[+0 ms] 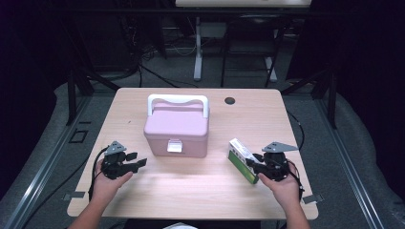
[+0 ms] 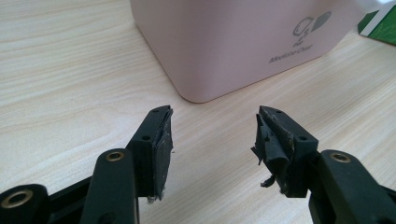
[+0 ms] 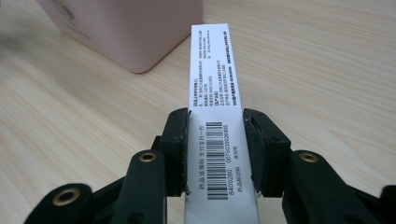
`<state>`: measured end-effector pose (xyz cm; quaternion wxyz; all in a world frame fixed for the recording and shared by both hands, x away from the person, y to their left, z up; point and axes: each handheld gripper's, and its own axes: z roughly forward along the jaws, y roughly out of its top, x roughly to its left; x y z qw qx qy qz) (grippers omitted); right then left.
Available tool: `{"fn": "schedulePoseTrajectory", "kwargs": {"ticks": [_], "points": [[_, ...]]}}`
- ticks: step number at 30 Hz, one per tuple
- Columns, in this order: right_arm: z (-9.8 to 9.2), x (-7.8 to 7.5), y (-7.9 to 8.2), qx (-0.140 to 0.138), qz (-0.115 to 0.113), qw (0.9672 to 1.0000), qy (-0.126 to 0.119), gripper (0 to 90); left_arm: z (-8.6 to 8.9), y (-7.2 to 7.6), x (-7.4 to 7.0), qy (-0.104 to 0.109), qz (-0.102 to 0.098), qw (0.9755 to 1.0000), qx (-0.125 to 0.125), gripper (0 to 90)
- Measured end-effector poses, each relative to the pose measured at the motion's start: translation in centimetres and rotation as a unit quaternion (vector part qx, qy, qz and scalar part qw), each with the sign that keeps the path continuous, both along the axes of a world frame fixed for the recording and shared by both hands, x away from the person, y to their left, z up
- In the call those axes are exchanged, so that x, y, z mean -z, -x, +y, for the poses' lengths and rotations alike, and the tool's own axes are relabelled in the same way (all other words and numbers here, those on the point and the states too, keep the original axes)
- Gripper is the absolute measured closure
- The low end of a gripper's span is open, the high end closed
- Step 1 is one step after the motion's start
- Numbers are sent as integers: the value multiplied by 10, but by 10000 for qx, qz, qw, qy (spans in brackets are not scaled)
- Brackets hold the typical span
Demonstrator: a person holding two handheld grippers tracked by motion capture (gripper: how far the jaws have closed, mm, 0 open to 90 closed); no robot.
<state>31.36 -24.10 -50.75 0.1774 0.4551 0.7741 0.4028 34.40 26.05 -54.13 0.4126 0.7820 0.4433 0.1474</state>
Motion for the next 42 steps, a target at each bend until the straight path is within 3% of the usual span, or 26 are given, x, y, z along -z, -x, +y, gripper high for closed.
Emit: {"fn": "schedulePoseTrajectory", "kwargs": {"ticks": [6,16,23,30,35,36,42], "points": [[-29,2,1,316,-45,9995,-11,619,0,0,0,-10,8,10000,19,456],[-46,6,0,291,-11,9996,-46,616,0,-1,1,-23,-1,10000,29,456],[-46,6,0,168,11,9998,-85,582,1,0,0,-19,-52,10000,-1,457],[-45,-3,3,222,-213,9993,-234,503,2,0,-1,-23,-104,9999,-21,457],[-39,-10,7,274,-418,9985,-226,496,4,0,-3,235,-240,9994,-21,465],[-35,-14,8,289,-513,9980,-240,496,4,0,-3,245,-250,9994,-20,465],[-21,-20,11,181,-603,9978,-191,496,7,-1,-4,358,-240,9991,-23,465]]}}
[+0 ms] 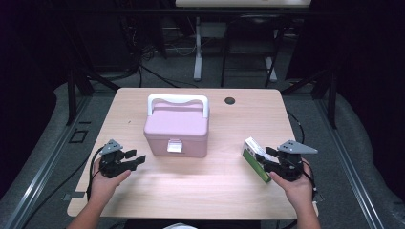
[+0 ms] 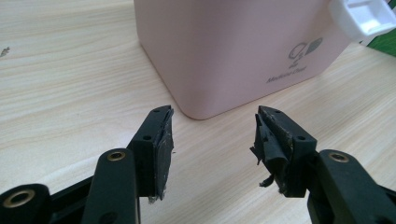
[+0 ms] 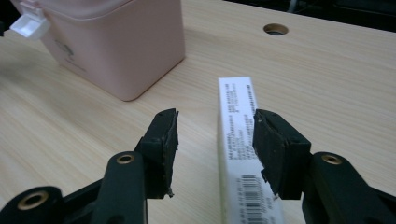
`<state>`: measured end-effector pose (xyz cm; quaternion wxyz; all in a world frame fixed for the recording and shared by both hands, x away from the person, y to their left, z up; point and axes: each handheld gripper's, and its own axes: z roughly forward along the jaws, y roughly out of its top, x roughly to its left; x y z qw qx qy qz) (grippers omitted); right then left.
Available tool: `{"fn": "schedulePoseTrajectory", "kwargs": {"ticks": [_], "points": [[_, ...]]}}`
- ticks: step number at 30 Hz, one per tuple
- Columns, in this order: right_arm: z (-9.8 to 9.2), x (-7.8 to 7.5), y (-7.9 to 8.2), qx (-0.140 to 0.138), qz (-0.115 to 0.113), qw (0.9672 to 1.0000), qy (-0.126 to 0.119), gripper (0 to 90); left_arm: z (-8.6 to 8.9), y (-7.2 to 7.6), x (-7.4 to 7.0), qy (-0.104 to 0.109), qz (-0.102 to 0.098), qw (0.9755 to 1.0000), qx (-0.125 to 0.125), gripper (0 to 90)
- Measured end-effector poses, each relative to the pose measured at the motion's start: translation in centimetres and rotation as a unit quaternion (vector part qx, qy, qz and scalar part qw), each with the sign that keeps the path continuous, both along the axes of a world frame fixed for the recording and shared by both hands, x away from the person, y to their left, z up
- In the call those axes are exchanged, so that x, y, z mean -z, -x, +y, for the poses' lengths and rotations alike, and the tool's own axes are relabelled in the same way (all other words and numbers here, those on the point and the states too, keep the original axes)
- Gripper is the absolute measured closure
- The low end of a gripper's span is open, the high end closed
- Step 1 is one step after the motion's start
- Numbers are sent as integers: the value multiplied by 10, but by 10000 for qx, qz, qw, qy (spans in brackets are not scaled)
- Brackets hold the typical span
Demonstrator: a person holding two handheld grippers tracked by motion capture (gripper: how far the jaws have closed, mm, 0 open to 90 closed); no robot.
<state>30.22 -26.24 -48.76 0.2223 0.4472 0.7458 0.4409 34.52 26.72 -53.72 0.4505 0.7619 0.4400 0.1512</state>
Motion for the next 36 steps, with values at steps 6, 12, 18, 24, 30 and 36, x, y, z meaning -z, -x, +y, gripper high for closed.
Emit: {"fn": "schedulePoseTrajectory", "kwargs": {"ticks": [6,12,18,24,30,36], "points": [[26,3,3,-58,1,9999,92,496,2,-2,-1,-47,50,10000,23,464],[50,4,2,-139,-14,9996,-259,506,4,-5,-7,6,-8,9999,-125,463],[66,9,-8,-69,102,9997,-194,522,9,-18,-10,59,58,9995,-297,482],[87,12,-26,-76,198,9996,-163,552,10,-29,-16,193,45,9991,-362,518],[104,17,-42,-28,289,9994,-163,601,9,-41,-22,346,-21,9986,-405,614],[115,20,-54,-9,271,9995,-141,626,6,-50,-23,274,-9,9988,-404,677]]}}
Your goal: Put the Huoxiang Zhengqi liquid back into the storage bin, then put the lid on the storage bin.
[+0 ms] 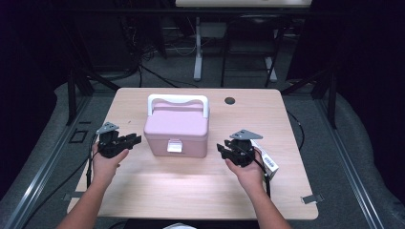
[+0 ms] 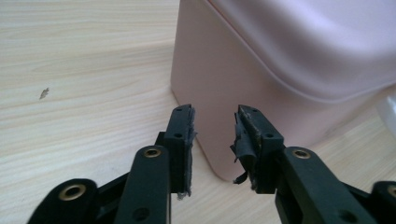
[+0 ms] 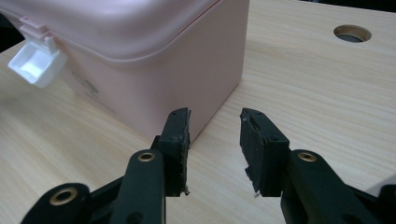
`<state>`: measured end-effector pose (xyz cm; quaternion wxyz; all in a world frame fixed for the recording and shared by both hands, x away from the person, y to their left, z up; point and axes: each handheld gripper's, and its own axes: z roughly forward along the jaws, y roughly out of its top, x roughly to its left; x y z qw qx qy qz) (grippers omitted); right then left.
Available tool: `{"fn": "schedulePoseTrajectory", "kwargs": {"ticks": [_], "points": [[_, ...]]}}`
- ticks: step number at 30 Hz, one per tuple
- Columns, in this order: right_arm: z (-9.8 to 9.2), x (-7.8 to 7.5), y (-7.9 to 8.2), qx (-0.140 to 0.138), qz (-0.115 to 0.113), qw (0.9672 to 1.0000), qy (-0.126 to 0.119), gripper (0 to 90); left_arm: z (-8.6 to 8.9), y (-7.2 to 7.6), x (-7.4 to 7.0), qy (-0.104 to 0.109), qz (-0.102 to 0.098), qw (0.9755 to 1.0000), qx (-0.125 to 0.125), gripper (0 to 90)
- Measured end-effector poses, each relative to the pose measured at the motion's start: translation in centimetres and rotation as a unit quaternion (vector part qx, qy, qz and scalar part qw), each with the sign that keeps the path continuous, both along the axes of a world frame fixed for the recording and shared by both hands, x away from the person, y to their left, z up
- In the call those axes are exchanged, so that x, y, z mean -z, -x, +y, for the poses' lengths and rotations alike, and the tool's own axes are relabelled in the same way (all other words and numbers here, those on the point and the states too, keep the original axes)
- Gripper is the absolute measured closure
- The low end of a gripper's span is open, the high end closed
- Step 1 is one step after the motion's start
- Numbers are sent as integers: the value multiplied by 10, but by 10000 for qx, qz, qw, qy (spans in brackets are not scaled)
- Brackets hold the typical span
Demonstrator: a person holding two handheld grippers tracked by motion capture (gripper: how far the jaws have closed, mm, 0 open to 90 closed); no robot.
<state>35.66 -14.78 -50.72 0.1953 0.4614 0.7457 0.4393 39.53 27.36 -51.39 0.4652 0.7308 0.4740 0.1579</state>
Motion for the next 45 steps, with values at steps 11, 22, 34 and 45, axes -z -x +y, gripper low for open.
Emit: {"fn": "schedulePoseTrajectory", "kwargs": {"ticks": [11,22,34,45], "points": [[11,9,-21,100,-5,9999,-59,655,-4,-12,6,59,22,10000,-21,754],[22,10,-31,124,-131,9998,-81,655,-7,-14,8,46,21,10000,57,811],[28,13,-33,114,-141,9998,-118,672,-18,-10,3,-94,-137,9996,235,886],[30,16,-30,162,-179,9995,-189,773,-19,-4,4,24,-110,9995,289,896]]}}
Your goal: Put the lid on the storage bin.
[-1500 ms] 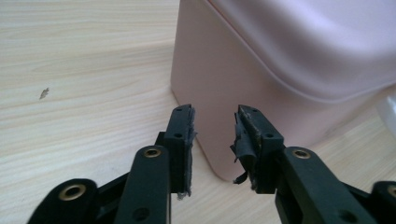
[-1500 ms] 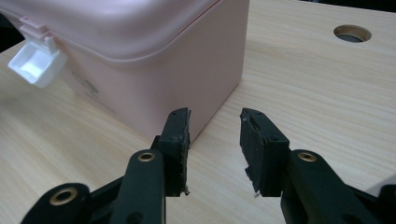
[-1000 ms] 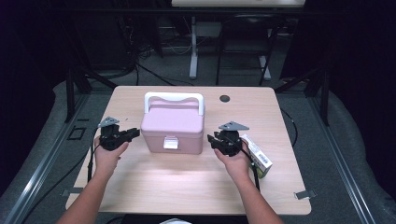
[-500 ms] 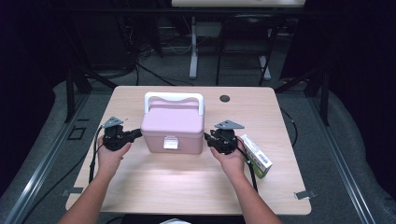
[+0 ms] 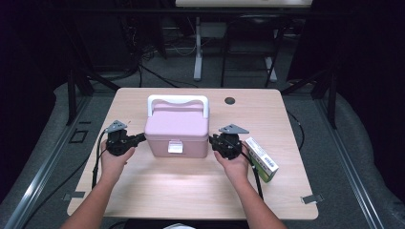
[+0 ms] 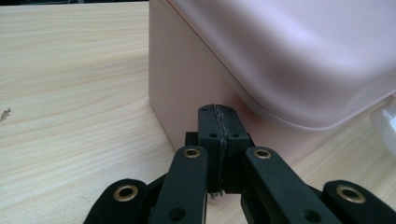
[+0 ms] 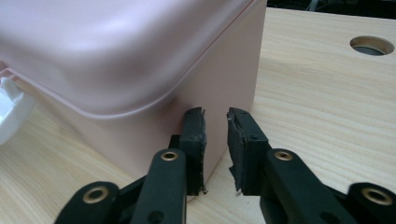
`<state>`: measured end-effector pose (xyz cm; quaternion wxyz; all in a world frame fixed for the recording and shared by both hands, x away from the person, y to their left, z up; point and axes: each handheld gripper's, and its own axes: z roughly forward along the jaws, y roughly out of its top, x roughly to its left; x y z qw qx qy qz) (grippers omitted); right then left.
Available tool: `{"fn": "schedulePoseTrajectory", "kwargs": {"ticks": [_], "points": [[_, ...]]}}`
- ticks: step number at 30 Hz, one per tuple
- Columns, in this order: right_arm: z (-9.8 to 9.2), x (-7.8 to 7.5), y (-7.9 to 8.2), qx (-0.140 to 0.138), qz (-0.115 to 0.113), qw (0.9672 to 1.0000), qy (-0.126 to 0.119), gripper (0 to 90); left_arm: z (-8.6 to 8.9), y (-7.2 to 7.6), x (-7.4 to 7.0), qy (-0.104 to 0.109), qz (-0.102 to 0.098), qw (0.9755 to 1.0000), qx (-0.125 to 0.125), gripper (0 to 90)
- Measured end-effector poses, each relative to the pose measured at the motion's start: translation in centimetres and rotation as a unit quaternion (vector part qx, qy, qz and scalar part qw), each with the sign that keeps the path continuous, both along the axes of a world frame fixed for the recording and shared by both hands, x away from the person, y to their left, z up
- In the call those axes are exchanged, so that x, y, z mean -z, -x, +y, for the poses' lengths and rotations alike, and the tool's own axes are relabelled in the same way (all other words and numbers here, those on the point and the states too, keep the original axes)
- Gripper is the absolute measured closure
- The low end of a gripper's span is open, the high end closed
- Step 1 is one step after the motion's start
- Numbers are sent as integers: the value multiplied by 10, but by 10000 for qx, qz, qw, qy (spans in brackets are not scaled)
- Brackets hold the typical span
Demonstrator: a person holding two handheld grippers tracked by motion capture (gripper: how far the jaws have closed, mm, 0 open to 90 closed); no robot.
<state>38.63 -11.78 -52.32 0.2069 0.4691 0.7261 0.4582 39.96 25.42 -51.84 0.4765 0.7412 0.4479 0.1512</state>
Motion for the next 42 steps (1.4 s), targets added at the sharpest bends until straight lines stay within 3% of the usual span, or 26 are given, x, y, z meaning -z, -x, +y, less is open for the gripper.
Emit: {"fn": "schedulePoseTrajectory", "kwargs": {"ticks": [3,8,16,24,42], "points": [[2,-2,3,33,-35,9999,119,847,-3,3,-1,-68,-9,10000,21,897],[3,-2,7,97,-83,9996,248,898,-8,9,-1,-77,-27,10000,15,897],[-1,-3,15,205,-53,9995,240,899,-13,14,-2,-131,-19,9999,74,897],[-3,-3,21,199,-114,9992,324,899,-17,19,-2,-69,47,9999,69,897],[-8,-5,42,146,-57,9989,431,900,-22,39,-3,-162,48,9998,117,897]]}}
